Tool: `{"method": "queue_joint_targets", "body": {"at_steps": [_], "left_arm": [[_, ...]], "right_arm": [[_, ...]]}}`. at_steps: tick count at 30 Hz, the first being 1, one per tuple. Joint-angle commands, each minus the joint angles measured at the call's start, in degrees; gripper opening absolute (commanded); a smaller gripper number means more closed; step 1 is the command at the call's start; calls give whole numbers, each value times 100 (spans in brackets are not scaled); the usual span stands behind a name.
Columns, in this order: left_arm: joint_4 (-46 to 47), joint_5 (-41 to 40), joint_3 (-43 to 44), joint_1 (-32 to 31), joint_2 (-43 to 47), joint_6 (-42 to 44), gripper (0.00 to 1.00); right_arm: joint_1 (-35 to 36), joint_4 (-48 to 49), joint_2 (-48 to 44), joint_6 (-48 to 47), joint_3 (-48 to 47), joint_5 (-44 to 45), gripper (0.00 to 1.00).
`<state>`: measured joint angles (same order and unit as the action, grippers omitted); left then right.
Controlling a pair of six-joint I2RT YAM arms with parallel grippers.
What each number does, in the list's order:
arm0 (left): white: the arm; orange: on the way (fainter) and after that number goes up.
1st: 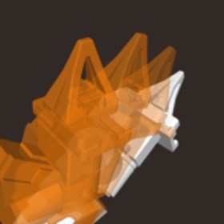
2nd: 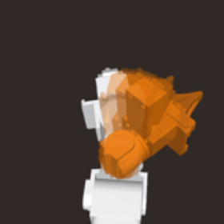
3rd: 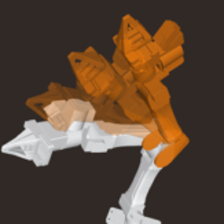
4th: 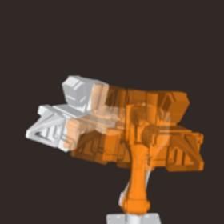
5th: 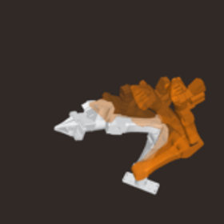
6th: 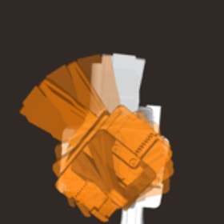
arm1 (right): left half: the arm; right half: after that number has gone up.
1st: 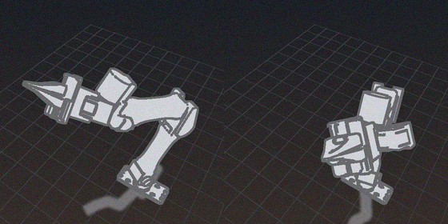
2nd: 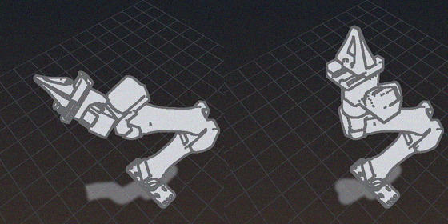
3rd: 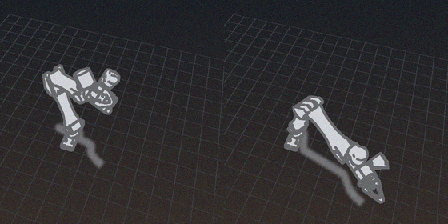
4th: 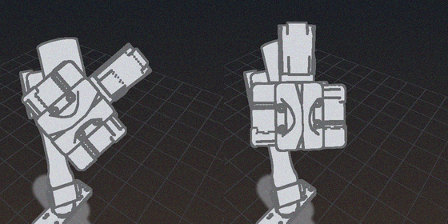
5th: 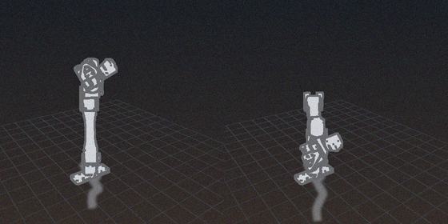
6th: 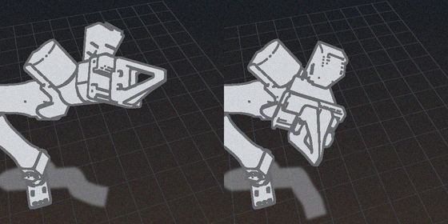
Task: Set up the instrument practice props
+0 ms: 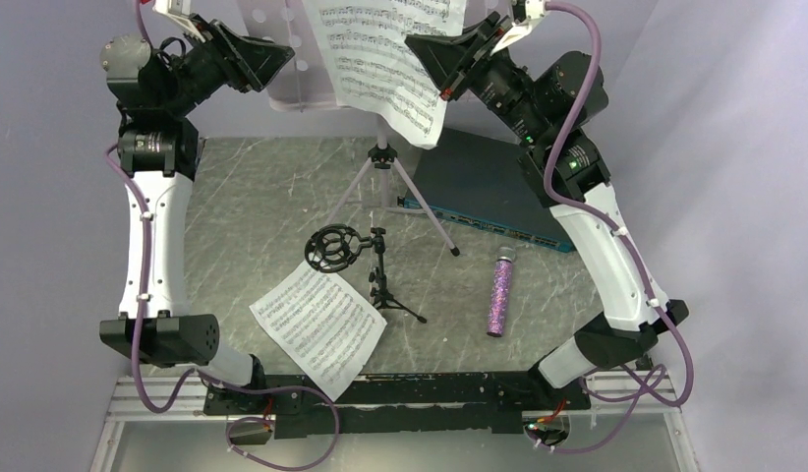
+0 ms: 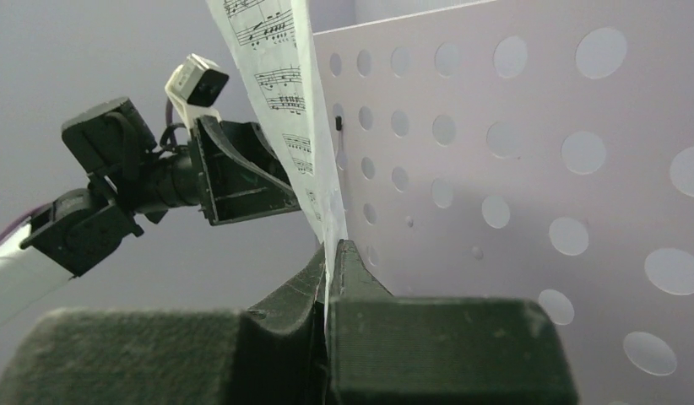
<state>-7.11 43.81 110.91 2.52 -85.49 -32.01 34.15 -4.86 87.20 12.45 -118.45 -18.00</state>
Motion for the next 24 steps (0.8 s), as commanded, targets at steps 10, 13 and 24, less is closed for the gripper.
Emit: {"method": "queue_joint_targets", "body": {"at_steps": [10, 13, 24], "left_arm": [[1001, 276, -17, -130, 60, -527, 61], [891, 42, -53, -204, 59, -399, 59], [1190, -244, -272, -219, 88, -421, 42]], "right_arm": [[-16, 464, 222, 135, -473, 292, 0], [-18, 635, 309, 136, -510, 327, 0], [-20, 948, 507, 83, -559, 469, 0]]}}
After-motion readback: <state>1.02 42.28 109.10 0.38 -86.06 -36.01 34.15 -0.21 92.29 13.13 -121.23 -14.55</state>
